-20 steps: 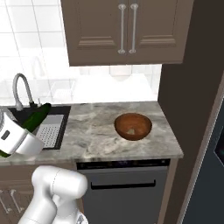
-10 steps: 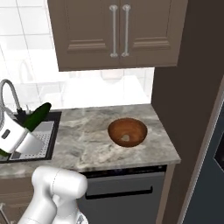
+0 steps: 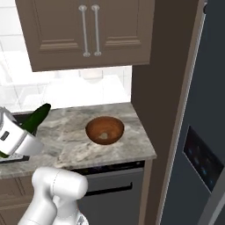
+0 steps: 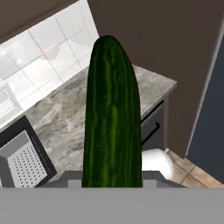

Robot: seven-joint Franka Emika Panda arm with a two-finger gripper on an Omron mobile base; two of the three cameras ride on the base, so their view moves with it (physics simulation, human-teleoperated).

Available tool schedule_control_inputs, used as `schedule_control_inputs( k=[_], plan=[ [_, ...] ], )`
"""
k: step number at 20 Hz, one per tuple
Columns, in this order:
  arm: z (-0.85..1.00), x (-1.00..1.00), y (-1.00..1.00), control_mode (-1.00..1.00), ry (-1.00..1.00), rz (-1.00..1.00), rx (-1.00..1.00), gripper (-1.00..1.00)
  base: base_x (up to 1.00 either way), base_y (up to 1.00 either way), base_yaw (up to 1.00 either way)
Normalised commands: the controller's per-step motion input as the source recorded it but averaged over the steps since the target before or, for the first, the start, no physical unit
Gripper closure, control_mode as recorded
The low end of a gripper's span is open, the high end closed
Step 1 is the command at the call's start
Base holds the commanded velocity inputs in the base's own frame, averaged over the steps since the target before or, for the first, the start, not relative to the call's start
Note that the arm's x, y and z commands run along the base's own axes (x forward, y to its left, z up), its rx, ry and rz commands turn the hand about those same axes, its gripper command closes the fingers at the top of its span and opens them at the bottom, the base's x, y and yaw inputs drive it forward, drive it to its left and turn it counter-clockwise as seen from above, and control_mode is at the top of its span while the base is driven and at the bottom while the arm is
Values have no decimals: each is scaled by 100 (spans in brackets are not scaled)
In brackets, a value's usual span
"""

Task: Take the garlic, mushroom, and cucumber from the freezer and place them in the bowl on the counter.

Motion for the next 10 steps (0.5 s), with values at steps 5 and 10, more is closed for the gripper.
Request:
schedule_control_inputs(
  k=[5, 10],
  plan=[
    [0, 0, 0, 100, 0, 0, 0, 100, 85, -11, 7],
    [0, 0, 0, 100, 0, 0, 0, 100, 100, 5, 10]
  ],
)
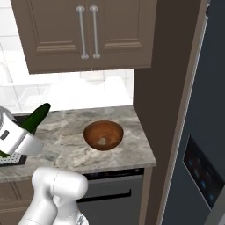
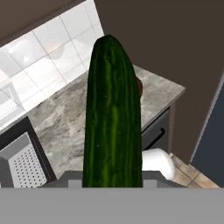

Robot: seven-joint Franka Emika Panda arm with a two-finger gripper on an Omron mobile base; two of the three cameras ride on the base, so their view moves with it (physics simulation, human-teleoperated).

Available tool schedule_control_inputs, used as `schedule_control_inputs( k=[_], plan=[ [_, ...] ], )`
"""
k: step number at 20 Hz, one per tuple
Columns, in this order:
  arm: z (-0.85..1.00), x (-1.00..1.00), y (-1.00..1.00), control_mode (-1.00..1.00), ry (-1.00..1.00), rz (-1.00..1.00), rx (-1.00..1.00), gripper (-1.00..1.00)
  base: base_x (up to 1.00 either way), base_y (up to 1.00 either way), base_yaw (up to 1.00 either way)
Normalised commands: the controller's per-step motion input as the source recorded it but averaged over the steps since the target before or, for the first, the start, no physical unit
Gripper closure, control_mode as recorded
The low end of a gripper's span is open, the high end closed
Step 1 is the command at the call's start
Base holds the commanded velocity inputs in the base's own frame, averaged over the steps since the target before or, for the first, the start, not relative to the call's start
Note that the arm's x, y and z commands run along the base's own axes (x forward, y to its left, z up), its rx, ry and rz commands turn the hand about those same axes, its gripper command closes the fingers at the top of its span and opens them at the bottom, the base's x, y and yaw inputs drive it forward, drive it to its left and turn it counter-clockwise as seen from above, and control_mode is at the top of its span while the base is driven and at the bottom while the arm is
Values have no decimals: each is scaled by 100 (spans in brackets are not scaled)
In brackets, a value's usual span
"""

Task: Take the garlic, mushroom, and cucumber from the freezer and place them in the bowl on the counter.

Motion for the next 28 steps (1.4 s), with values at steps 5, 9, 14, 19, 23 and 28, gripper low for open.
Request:
schedule_control_inputs(
  k=[5, 9, 14, 19, 23, 28],
  plan=[
    [0, 0, 0, 100, 0, 0, 0, 100, 97, 25, -25],
    [0, 0, 0, 100, 0, 0, 0, 100, 77, 1, -47],
    [0, 0, 0, 100, 0, 0, 0, 100, 51, 0, -45],
    [-2, 37, -8, -100, 7, -5, 0, 100, 20, -1, -10],
    [-19, 68, -10, -100, 4, -1, 0, 100, 0, 0, 0],
    [-17, 61, -12, -100, 1, 0, 0, 100, 0, 0, 0]
  ],
)
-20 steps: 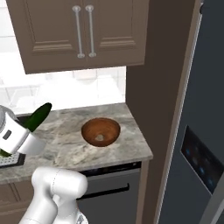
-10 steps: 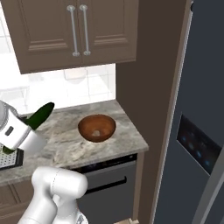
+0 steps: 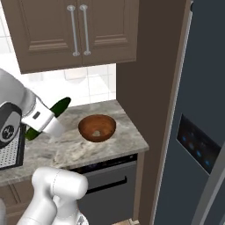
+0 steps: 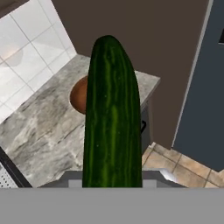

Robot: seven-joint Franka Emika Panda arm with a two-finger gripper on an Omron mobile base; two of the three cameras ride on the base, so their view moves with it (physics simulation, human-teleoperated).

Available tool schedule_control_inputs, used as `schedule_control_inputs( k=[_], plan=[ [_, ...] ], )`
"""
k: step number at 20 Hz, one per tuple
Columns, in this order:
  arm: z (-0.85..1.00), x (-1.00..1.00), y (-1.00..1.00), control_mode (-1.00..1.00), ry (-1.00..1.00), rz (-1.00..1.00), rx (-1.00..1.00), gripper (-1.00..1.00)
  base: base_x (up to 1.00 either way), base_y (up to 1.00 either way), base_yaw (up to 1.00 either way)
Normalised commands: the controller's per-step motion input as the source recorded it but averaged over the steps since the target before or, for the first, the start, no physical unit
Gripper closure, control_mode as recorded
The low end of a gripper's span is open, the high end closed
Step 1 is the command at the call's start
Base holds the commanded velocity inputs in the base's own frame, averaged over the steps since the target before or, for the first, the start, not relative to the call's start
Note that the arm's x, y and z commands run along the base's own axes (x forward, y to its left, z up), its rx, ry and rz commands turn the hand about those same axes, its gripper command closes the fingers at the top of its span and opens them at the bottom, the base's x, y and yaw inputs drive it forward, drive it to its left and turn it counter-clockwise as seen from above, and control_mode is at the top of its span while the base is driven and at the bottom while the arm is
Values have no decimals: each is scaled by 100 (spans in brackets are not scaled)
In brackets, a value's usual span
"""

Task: Take the garlic, mushroom, and cucumber from the freezer and place them in the bowl on the counter.

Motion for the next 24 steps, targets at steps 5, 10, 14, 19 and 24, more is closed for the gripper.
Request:
schedule_control_inputs(
  k=[5, 10, 14, 19, 24],
  plan=[
    [-70, 54, 0, -100, 10, 0, 0, 100, 0, 0, 0],
    [-49, 74, 0, -100, 14, 0, 1, 100, 0, 0, 0],
    [-43, 72, 0, -100, 15, 0, 1, 100, 0, 0, 0],
    [-26, 71, 0, -100, 12, 0, 0, 100, 0, 0, 0],
    [-29, 58, -1, -100, 8, 0, 0, 100, 0, 0, 0]
  ],
)
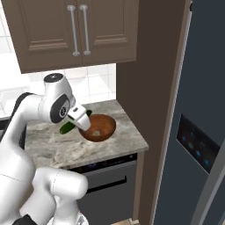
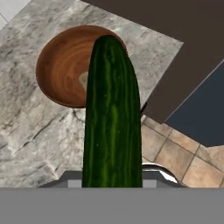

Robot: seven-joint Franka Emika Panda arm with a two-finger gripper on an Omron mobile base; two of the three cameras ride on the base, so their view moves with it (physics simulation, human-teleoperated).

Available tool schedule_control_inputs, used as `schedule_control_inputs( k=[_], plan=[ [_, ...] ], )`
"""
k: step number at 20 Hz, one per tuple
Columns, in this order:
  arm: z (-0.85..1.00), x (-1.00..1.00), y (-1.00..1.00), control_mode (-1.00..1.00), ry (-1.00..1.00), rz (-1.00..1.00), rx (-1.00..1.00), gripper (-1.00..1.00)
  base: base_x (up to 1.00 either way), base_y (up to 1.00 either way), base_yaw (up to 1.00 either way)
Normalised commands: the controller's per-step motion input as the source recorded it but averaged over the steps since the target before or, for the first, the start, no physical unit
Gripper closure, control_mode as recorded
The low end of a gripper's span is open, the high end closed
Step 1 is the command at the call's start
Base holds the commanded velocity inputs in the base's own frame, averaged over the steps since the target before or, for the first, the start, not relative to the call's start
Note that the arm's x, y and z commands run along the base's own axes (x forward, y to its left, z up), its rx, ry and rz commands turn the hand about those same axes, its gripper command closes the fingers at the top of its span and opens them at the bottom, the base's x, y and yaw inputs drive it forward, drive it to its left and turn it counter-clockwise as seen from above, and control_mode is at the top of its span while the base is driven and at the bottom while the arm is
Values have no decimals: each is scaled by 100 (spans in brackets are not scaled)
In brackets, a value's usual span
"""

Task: Take the garlic, mushroom, and cucumber from the freezer and place them in the bowl on the counter.

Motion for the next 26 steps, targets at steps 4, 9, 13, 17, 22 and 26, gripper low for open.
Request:
schedule_control_inputs(
  k=[4, 9, 13, 17, 22, 26],
  plan=[
    [-32, 54, 0, -100, 4, 0, 0, 100, 0, 0, 0],
    [-32, 35, -4, -100, 5, 0, 0, 100, 0, 0, 0],
    [-29, 23, -12, -100, 4, 0, 0, 100, 0, 0, 0],
    [-21, 35, -17, -100, 7, 0, 0, 100, 0, 0, 0],
    [-28, 27, -11, -100, 6, 0, 0, 100, 0, 0, 0],
    [-24, 28, 0, -100, 2, 0, 0, 100, 0, 0, 0]
  ],
)
